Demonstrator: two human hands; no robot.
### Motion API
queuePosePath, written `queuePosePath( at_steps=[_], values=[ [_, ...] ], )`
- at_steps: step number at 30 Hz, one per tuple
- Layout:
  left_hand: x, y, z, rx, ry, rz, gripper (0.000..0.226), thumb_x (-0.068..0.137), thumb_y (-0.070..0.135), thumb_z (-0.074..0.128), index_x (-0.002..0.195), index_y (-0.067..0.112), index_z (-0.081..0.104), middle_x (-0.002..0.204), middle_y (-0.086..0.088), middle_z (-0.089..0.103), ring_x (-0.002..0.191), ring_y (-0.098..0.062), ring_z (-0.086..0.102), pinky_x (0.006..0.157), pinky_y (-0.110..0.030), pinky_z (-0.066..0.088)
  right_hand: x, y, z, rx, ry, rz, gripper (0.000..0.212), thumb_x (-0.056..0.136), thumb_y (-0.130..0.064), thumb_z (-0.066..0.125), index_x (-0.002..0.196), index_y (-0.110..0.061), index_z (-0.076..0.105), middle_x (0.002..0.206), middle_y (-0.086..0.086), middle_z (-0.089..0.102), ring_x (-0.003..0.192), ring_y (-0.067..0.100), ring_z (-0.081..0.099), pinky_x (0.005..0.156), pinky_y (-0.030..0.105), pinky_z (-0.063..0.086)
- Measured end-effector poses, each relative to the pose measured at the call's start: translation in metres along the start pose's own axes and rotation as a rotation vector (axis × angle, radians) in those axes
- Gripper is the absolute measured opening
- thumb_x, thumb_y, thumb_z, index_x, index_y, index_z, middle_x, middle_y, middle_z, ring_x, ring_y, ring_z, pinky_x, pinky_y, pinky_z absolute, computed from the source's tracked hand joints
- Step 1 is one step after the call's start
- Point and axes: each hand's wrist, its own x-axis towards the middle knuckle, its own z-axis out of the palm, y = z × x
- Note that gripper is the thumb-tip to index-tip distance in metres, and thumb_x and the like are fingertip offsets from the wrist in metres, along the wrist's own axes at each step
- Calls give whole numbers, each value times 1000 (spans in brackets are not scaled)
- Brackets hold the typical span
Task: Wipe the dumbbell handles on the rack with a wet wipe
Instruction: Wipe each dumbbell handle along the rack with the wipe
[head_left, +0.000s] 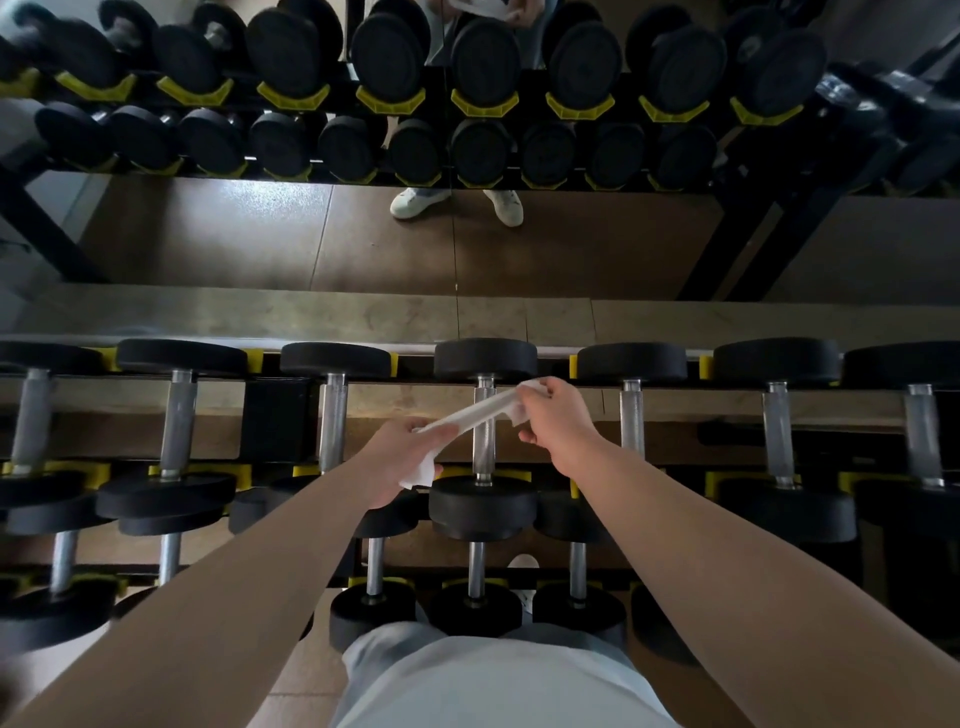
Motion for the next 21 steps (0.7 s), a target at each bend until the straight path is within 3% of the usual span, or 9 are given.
queuePosePath(
  at_steps=[4,7,10,13,14,16,17,18,21],
  values=[
    [1,-5,2,-5,86,-65,29,92,31,75,115,16,63,108,-8,60,80,-18,55,63,-25,48,7,4,-3,138,181,106,33,105,-22,53,138,-20,56,104,4,63,80,18,64,85,37,62],
    [7,-10,-2,-28,115,-90,20,96,29,70,113,20,66,112,-11,62,57,-13,37,47,-21,36,4,10,-2,16,77,145,34,105,-28,56,137,-20,57,106,5,63,80,18,61,78,31,60],
    [13,-10,0,31,112,-80,28,101,27,64,127,19,63,118,-12,63,51,-11,30,43,-20,31,0,16,5,-149,-9,46,29,106,-29,54,133,-20,60,106,-1,63,84,19,63,66,26,56],
    [15,-5,11,117,98,-67,35,100,32,65,132,20,60,112,-4,65,52,-12,34,45,-21,33,-1,18,15,-206,-68,7,15,106,-33,54,113,-24,64,104,1,65,87,20,64,77,34,59],
    [16,-4,16,128,83,-52,39,99,34,65,135,21,59,112,-2,66,54,-14,45,50,-22,40,-2,19,18,-205,-85,6,14,105,-35,53,105,-26,64,103,2,65,87,21,64,82,37,60],
    [20,-1,26,137,85,-17,42,97,35,67,138,24,60,121,-2,66,96,-33,70,81,-36,59,-2,21,22,-210,-71,-15,21,106,-36,50,100,-21,65,101,8,66,85,22,64,86,43,59],
    [21,1,31,144,105,-7,43,97,35,68,137,25,60,126,-2,66,116,-38,64,95,-44,56,-2,22,22,-221,-48,-31,26,106,-36,49,102,-18,67,100,10,67,82,21,63,85,45,59],
    [23,3,36,145,127,6,44,96,36,69,138,26,60,129,-3,65,121,-36,61,98,-45,54,-2,22,22,-228,-30,-39,29,107,-39,47,101,-18,66,97,9,67,79,19,62,79,42,60],
    [30,3,45,124,175,38,47,95,36,70,139,25,60,133,0,63,109,-17,56,89,-34,50,0,22,22,-170,-9,17,33,108,-50,37,109,-26,60,101,6,67,72,15,59,54,24,48]
  ],
)
